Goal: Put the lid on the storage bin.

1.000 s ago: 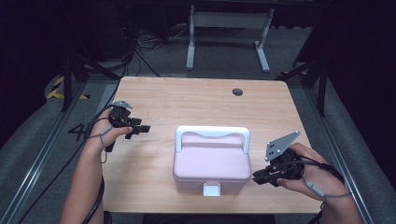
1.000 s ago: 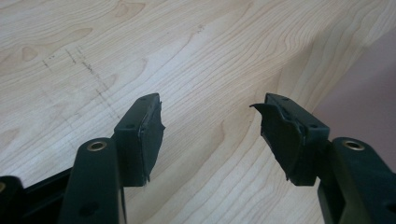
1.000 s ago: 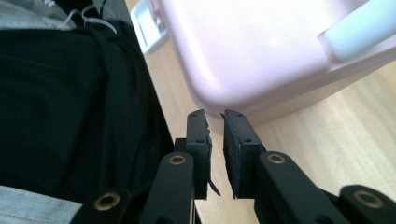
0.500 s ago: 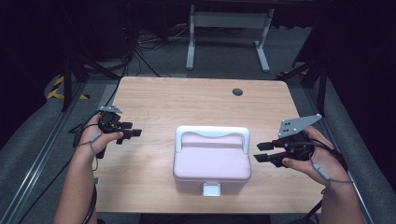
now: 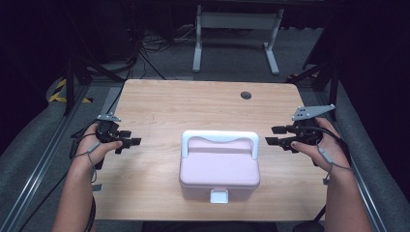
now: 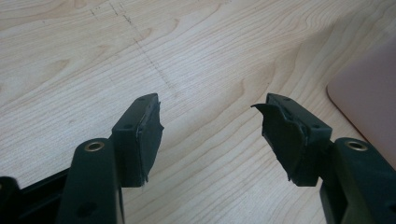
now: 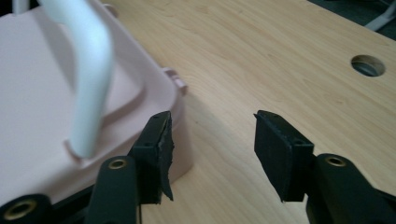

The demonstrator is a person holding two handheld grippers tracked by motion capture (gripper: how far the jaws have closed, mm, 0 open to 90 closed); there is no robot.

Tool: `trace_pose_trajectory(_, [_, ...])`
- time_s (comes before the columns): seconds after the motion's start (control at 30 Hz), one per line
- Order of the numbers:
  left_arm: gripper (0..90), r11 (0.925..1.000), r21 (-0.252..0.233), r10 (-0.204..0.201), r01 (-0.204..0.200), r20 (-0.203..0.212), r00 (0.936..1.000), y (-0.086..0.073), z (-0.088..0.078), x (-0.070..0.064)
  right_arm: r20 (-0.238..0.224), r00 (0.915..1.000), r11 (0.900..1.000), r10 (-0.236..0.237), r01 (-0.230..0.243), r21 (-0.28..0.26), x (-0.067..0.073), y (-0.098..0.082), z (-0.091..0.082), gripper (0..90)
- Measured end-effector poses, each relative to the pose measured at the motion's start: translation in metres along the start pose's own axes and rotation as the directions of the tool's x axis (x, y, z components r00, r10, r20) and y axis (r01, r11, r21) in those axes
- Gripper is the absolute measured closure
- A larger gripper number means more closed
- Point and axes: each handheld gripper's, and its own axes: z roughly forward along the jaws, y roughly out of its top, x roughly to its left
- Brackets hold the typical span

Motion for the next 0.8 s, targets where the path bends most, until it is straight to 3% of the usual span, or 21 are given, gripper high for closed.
trace_pose_trajectory(0.07, [37.6,1.0,0.002,0.001,-0.001,-0.001,1.0,-0.001,0.0,0.0,0.019,0.9998,1.0,-0.001,0.001,0.004,-0.008,-0.002,0.004,44.6])
trace_pose_trajectory(0.33, [36.6,0.9999,0.011,0.006,-0.006,0.001,1.0,-0.002,0.002,0.0,0.08,0.9946,0.998,0.067,-0.066,-0.006,-0.034,-0.014,0.016,42.5])
trace_pose_trajectory(0.8, [36.6,0.9996,0.026,0.013,-0.013,0.005,0.9999,-0.001,0.007,0.0,0.132,0.9768,0.982,0.168,-0.178,0.068,-0.07,-0.044,0.047,41.5])
